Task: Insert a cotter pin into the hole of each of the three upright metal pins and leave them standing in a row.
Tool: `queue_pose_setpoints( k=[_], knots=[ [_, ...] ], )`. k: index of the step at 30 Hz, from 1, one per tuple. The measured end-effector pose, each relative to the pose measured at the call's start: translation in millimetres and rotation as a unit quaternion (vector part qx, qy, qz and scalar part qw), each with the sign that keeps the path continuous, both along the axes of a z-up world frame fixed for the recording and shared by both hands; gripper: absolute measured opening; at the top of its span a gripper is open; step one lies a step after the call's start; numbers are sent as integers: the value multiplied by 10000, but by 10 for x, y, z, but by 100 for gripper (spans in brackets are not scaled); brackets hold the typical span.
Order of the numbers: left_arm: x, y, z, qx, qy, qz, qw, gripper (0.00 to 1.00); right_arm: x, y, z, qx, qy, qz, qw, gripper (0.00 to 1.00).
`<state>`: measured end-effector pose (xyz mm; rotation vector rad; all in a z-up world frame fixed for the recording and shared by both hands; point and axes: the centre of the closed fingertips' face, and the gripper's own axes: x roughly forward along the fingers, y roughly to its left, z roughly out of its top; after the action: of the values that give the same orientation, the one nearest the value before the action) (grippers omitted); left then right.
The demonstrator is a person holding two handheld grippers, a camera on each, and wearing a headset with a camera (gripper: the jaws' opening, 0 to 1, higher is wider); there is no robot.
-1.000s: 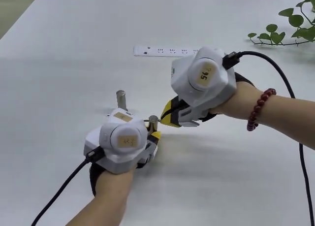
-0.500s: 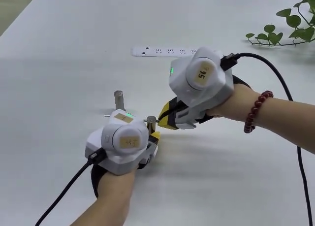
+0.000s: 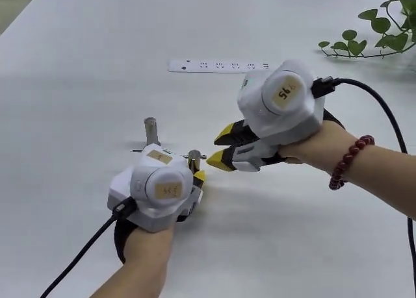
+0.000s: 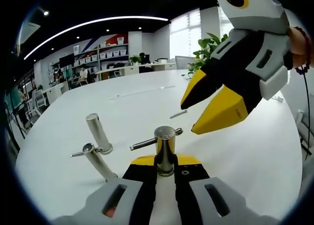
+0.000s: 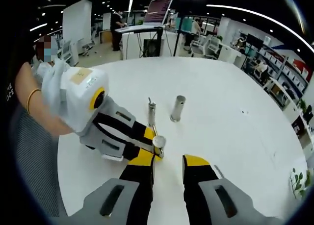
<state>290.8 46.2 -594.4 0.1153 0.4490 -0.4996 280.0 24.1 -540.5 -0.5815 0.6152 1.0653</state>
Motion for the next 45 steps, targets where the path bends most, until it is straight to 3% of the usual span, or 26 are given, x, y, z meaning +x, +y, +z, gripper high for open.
queue_pose_setpoints(
  k=[3, 6, 8, 15, 24, 45],
  knots=[
    [18, 0, 0, -21, 23, -1, 10000, 10, -28, -41, 19, 300, 187, -313, 9989, 19],
    [25, 15, 8, 54, 16, 21, 10000, 10, -18, -113, 9, 397, 202, -575, 9974, 18],
    [31, 19, 3, -40, 73, 63, 9999, 10, -8, -148, 5, 493, 219, -751, 9957, 17],
    [73, 38, 6, -83, 71, 119, 9999, 10, -39, -210, -22, 882, 511, -1223, 9872, 16],
    [104, 55, 9, -87, 63, 167, 9998, 10, -77, -257, -89, 1010, 666, -1453, 9820, 16],
    [103, 56, 4, -160, 120, 214, 9996, 12, -48, -268, -76, 1145, 786, -1646, 9765, 17]
  ],
)
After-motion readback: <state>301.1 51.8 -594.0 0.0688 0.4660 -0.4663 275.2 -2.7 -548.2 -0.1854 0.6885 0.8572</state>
